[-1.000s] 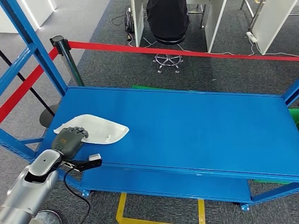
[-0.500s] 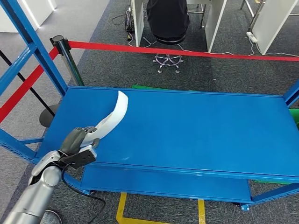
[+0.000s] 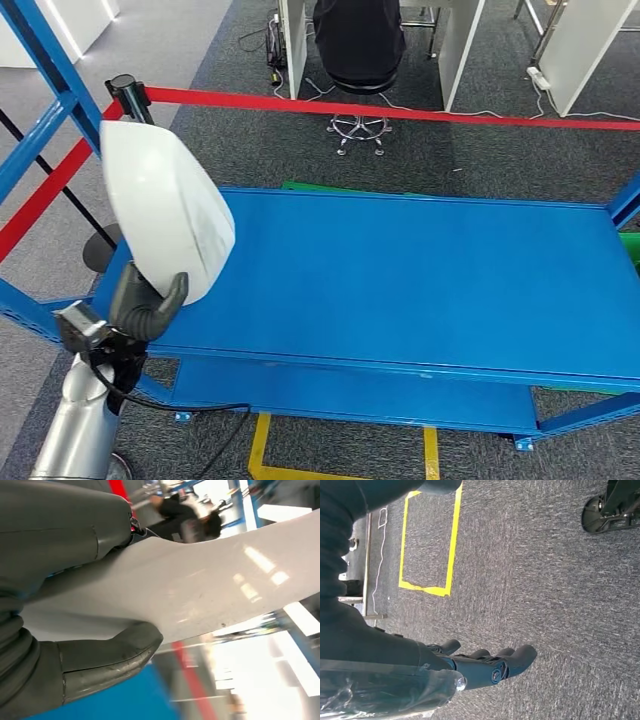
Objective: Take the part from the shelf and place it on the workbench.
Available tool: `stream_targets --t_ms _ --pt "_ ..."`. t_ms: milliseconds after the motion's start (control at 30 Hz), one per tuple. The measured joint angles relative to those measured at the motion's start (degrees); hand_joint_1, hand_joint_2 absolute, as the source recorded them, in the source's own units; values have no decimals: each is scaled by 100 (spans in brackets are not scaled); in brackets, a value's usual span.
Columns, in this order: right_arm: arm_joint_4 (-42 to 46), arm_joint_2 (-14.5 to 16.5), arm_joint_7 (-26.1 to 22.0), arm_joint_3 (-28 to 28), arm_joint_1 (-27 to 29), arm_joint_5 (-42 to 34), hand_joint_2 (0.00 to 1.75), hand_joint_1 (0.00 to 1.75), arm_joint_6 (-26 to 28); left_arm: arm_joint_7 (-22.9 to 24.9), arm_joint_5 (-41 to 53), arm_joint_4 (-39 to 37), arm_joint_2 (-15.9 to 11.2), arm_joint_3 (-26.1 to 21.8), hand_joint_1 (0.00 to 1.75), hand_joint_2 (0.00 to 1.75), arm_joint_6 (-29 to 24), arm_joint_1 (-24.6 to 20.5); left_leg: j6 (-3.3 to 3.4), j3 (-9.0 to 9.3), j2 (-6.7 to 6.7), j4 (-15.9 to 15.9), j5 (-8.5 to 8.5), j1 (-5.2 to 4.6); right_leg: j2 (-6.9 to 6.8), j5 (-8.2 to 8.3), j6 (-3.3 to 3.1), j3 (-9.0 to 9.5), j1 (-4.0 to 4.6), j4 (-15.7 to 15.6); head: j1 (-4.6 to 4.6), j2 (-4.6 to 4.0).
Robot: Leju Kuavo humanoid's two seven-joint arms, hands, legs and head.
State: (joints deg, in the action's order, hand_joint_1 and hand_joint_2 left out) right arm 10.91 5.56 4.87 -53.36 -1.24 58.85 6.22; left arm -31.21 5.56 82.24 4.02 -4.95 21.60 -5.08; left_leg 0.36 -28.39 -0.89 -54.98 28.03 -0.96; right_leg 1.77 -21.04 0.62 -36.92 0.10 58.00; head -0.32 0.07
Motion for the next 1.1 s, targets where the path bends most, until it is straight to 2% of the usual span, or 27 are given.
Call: stream_targets --t_ms 67,267,600,767,867,900,933,967,1033,1067,1100 --pt "-1 10 -7 -33 0 23 175 0 28 7 -274 306 188 -118 175 175 1 126 4 0 0 0 4 -1 1 -2 3 0 -1 -3 1 0" --pt "-1 56 5 -104 -5 36 175 0 75 -44 -209 955 558 -232 175 175 -147 479 10 -1 -1 0 7 -1 -1 -8 12 1 -2 -5 -1 0" --pt "-1 112 9 -167 -9 -19 175 0 121 -195 18 1303 717 -229 175 175 -125 764 25 -2 0 -14 18 -9 0 -5 23 3 -11 -13 -1 0" --pt "0 191 0 -309 -9 -111 175 0 178 -555 424 1479 812 -78 175 175 -373 1145 62 -16 0 -47 34 -22 4 1 62 5 -24 -16 -2 0" --pt "0 242 -7 -419 -3 -165 175 0 213 -736 770 1539 903 65 175 175 -649 1441 120 -14 4 -26 -26 -23 9 41 132 12 -36 -47 -3 0" --pt "1 253 -6 -454 -1 -173 175 0 225 -744 842 1541 928 117 175 175 -746 1513 138 -11 10 3 -72 -3 0 9 161 -6 -30 -33 -1 0" --pt "1 261 -3 -484 0 -176 175 0 235 -745 862 1541 946 171 175 175 -843 1575 149 -12 18 32 -112 24 -16 -101 187 -53 -22 73 8 0" --pt "2 270 -1 -509 -1 -176 175 0 240 -746 845 1538 956 225 175 175 -951 1634 154 -16 27 56 -138 51 -41 -293 211 -140 -21 307 19 0" --pt "2 295 5 -554 -2 -184 175 0 221 -746 760 1532 932 356 175 175 -1217 1763 156 -36 50 52 -150 65 -97 -757 255 -370 -42 1050 36 0" --pt "2 304 7 -579 -4 -198 175 0 188 -746 717 1525 900 432 175 175 -1365 1829 152 -46 62 44 -153 67 -115 -903 273 -448 -55 1368 36 0" --pt "2 313 9 -612 -7 -223 175 0 141 -746 679 1516 857 521 175 175 -1525 1885 146 -60 72 31 -156 71 -125 -948 287 -445 -64 1516 34 0"
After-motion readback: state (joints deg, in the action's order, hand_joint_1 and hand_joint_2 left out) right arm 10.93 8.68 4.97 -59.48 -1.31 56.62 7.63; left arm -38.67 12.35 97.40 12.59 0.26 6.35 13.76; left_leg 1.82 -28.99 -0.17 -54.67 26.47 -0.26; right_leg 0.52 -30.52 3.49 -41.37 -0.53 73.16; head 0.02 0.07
